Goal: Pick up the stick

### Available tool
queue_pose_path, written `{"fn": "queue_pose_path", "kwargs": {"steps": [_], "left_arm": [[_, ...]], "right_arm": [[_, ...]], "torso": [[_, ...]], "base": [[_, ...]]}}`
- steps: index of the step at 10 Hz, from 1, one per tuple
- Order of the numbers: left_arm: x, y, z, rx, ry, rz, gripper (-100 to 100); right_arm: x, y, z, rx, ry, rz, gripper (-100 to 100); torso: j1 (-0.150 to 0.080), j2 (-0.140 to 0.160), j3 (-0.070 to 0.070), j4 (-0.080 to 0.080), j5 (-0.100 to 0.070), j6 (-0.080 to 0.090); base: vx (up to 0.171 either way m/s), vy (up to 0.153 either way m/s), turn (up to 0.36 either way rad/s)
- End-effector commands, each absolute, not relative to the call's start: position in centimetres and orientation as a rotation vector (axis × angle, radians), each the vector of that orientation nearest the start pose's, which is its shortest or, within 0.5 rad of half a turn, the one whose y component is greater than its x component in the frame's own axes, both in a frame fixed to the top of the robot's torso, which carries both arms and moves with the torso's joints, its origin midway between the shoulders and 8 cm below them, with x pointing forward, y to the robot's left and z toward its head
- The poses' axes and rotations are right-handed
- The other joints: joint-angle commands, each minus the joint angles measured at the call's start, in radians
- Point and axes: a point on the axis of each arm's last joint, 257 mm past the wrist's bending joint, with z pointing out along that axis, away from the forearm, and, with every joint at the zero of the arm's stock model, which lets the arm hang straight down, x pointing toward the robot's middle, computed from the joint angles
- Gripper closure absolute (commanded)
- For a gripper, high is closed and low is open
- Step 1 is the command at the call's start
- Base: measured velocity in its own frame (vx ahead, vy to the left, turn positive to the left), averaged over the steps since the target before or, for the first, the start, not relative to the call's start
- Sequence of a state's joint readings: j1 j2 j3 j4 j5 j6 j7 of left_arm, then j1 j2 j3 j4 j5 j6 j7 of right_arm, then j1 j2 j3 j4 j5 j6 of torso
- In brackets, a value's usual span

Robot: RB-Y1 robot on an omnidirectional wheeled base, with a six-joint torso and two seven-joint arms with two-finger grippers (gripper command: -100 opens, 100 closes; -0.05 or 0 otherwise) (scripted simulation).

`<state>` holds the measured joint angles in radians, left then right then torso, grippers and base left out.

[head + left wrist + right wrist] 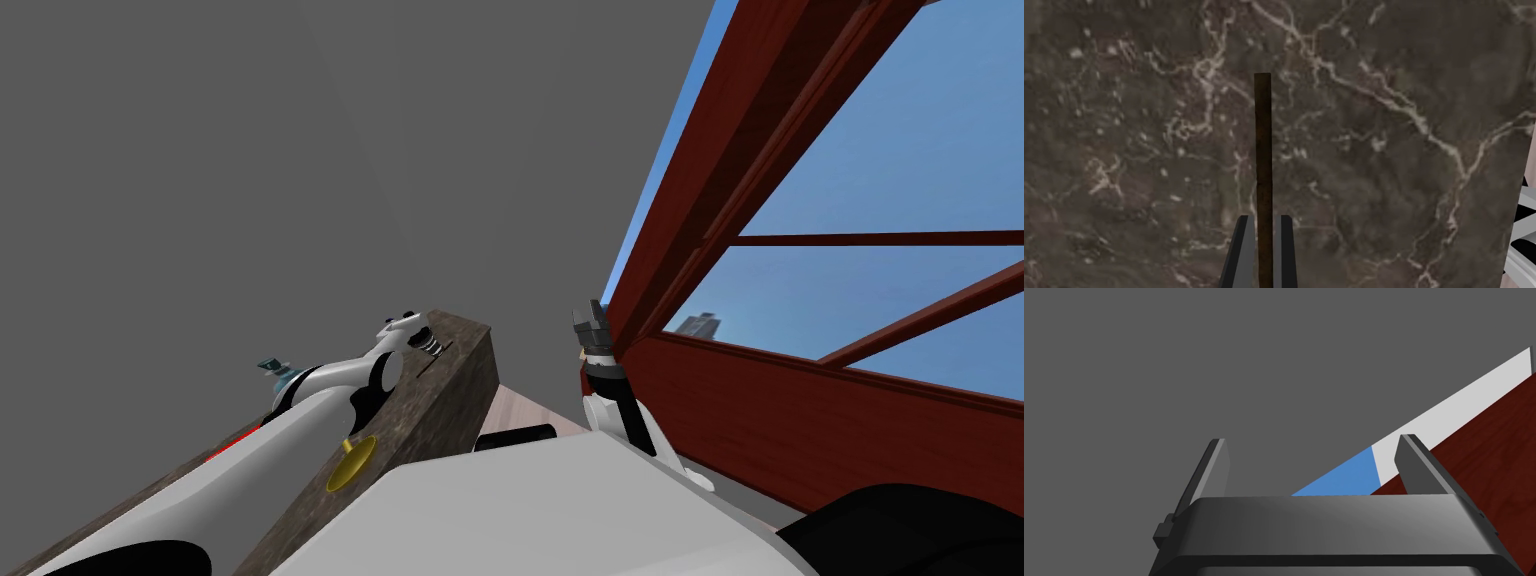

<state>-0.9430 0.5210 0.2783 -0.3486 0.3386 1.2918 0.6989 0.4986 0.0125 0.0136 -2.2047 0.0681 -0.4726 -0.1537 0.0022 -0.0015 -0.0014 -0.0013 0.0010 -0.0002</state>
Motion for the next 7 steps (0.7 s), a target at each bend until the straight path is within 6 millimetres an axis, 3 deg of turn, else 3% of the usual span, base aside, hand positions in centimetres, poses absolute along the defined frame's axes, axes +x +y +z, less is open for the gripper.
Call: {"fn": "queue_pose_path", "kwargs": {"steps": [1,2,6,7], "left_arm": [[50.6,38.7,-35.3,-3.070,0.788,-0.260,0],[50.8,38.8,-34.5,-3.070,0.786,-0.259,100],[50.7,38.8,-34.5,-3.071,0.786,-0.255,100],[50.7,38.8,-34.4,-3.072,0.786,-0.254,0]], "right_arm": [[36.4,-27.2,-1.5,0.773,0.668,1.391,0],[36.4,-27.2,-1.5,0.773,0.668,1.391,0],[36.4,-27.2,-1.5,0.773,0.668,1.391,0],[36.4,-27.2,-1.5,0.773,0.668,1.391,0]], "torso": [[0.000,0.000,0.000,0.000,0.000,0.000],[0.000,0.000,0.000,0.000,0.000,0.000],[0.000,0.001,0.001,0.000,0.000,-0.001],[0.000,0.001,0.000,0.000,0.000,-0.001]], "base": [[0.000,0.000,0.000],[-0.026,0.008,-0.014],[-0.014,0.003,-0.003],[0.000,0.000,0.000]]}}
